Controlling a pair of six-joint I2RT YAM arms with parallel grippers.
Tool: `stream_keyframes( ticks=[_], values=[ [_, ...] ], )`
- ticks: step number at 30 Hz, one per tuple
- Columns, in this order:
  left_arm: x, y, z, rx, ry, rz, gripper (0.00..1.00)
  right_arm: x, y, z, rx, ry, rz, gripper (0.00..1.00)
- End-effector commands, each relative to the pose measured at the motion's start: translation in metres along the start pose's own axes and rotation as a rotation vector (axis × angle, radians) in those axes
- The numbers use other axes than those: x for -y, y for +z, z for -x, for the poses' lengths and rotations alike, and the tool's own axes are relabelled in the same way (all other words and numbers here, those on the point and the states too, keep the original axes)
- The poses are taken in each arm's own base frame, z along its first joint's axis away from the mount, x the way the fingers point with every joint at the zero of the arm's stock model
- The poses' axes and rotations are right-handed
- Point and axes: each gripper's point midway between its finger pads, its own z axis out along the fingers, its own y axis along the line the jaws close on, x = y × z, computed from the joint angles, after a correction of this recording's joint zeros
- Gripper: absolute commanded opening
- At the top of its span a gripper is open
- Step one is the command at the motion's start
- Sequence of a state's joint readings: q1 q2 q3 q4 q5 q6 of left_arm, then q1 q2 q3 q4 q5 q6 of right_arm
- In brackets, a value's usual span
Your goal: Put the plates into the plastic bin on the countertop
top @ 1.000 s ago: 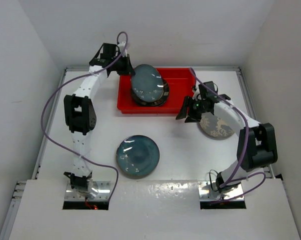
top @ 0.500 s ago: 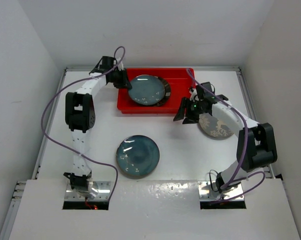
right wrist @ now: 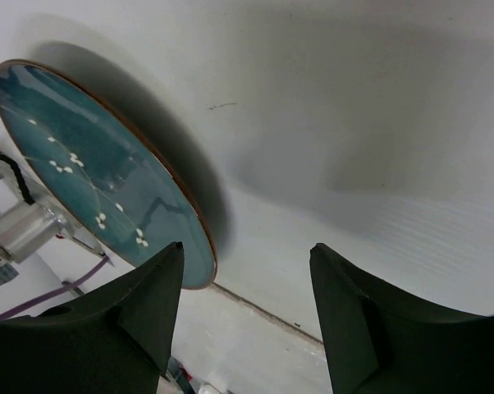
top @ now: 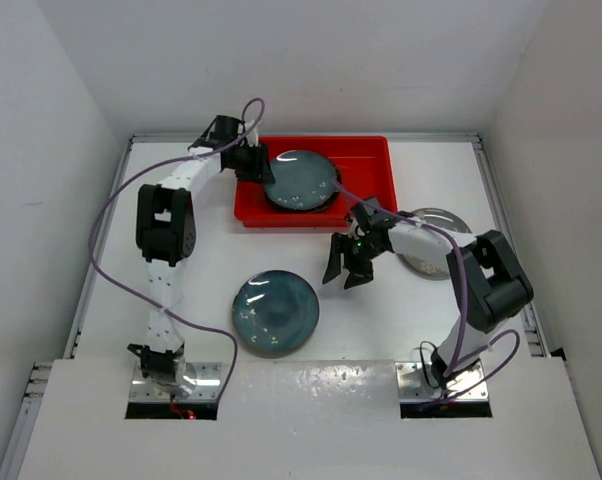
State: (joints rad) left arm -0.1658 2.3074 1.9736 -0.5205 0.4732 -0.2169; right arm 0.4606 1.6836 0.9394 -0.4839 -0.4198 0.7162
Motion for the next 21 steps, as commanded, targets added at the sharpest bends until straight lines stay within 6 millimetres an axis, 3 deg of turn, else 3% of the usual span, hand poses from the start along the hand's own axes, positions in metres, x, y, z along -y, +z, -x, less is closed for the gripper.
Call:
stream_keyframes(
  ticks=[1,4,7,11,16,17,21],
  values=[
    [0.02,-0.009,0.011,0.017,0.068,-0.019,0.52,-0.025,0.003,0.019,0.044,-0.026,0.042,0.62],
    [0.018,-0.016,0.017,0.031,0.066,-0.006,0.52,-0.034,0.012,0.01,-0.003,-0.052,0.056,0.62],
    [0.009,-0.042,0.034,0.069,0.054,0.015,0.52,-0.041,0.019,-0.001,-0.05,-0.054,0.08,0.62],
    [-0.002,-0.088,0.054,0.126,0.04,0.032,0.53,-0.041,0.029,-0.012,-0.078,-0.036,0.08,0.61],
    [-0.008,-0.146,0.058,0.172,0.063,0.068,0.53,-0.051,0.046,-0.024,-0.097,-0.022,0.073,0.56],
    [-0.017,-0.157,0.06,0.189,0.05,0.086,0.53,-0.05,0.049,-0.024,-0.093,-0.02,0.064,0.55],
    [-0.025,-0.193,0.06,0.228,0.034,0.09,0.54,-0.05,0.049,-0.025,-0.059,-0.024,0.017,0.5]
  ],
)
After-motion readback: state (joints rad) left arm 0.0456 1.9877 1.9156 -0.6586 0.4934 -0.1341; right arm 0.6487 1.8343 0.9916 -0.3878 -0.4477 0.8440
